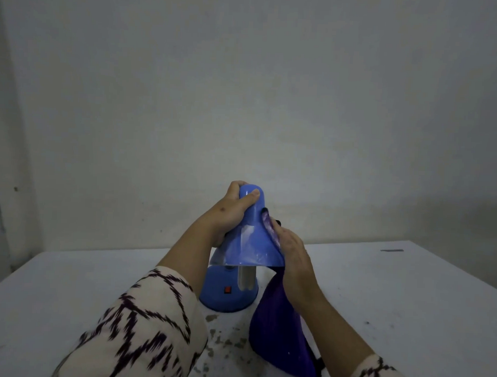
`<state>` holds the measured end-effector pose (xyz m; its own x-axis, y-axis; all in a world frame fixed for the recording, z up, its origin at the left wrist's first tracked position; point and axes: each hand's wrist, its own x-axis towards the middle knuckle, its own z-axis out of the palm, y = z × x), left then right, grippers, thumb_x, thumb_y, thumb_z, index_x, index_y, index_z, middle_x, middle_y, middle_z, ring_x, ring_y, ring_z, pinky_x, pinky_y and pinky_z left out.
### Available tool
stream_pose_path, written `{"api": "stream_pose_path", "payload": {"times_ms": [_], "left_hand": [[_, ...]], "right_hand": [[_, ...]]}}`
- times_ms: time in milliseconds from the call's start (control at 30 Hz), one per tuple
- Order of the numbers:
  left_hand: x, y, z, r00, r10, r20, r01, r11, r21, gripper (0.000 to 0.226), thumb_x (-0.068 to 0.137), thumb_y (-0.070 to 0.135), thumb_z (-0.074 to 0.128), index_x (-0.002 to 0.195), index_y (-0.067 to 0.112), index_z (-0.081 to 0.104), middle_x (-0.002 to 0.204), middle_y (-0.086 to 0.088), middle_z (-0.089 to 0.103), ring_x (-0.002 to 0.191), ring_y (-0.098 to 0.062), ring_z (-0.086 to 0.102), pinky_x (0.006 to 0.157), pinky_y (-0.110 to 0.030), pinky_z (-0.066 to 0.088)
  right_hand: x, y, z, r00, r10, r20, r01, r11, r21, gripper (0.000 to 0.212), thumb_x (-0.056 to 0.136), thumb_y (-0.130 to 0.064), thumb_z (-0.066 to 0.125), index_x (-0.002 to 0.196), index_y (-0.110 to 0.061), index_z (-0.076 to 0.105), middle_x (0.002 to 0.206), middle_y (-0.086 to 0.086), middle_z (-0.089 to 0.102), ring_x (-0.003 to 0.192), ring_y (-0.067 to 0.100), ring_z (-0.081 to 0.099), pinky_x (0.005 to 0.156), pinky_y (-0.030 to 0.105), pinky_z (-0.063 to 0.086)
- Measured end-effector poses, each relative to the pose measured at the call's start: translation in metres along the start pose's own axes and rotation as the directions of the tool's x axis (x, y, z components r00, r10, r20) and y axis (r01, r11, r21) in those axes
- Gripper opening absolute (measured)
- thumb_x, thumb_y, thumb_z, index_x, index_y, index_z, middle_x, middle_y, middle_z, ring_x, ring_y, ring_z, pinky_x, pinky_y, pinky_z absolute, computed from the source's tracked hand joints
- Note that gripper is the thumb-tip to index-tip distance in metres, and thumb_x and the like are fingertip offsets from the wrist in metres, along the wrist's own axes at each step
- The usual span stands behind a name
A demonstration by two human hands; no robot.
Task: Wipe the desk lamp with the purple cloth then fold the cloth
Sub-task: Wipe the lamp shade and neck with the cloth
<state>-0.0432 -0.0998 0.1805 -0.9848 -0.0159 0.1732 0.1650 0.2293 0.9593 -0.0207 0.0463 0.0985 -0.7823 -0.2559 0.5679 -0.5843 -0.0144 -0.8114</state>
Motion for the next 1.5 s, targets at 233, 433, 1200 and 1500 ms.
{"api": "stream_pose_path", "payload": {"times_ms": [233,433,1200,1500], "left_hand": [[0.0,-0.003,-0.005,1.0,0.006,-0.008,-0.006,1.0,-0.005,0.034,0.093,0.048,0.041,0.121,0.03,0.034,0.116,-0.007,0.046,0.092,-0.026,0.057,0.081,-0.043,0.051],[0.002,-0.003,-0.004,1.0,-0.002,0.004,0.002,0.999,-0.032,0.033,0.093,0.046,0.041,0.121,0.03,0.036,0.114,-0.006,0.048,0.092,-0.026,0.057,0.081,-0.043,0.051],[0.004,-0.005,0.003,1.0,0.0,-0.026,0.0,1.0,0.0,0.031,0.094,0.047,0.04,0.119,0.03,0.035,0.124,-0.008,0.045,0.107,-0.03,0.053,0.091,-0.046,0.048],[0.004,-0.003,0.0,1.0,-0.024,-0.017,0.024,0.999,-0.028,0.035,0.093,0.047,0.041,0.123,0.029,0.035,0.125,-0.01,0.045,0.106,-0.035,0.055,0.093,-0.053,0.048]], "right_hand": [[-0.016,0.0,0.005,0.98,-0.199,0.011,0.199,0.98,-0.004,0.04,0.095,-0.034,0.031,0.131,-0.023,0.046,0.142,0.001,0.043,0.132,0.012,0.039,0.109,0.036,0.035],[-0.007,-0.002,0.001,0.988,-0.121,0.096,0.101,0.977,0.19,0.051,0.091,-0.037,0.032,0.133,-0.01,0.044,0.144,0.0,0.042,0.135,0.012,0.036,0.114,0.044,0.027],[-0.016,-0.002,-0.003,0.93,-0.339,0.142,0.367,0.88,-0.302,0.057,0.089,-0.064,0.021,0.135,-0.033,0.035,0.147,-0.013,0.033,0.142,0.007,0.017,0.115,0.019,0.016],[-0.002,-0.004,-0.002,0.997,-0.073,0.035,0.072,0.997,0.015,0.037,0.095,-0.039,0.038,0.131,-0.031,0.041,0.143,-0.009,0.041,0.134,0.007,0.036,0.111,0.03,0.033]]}}
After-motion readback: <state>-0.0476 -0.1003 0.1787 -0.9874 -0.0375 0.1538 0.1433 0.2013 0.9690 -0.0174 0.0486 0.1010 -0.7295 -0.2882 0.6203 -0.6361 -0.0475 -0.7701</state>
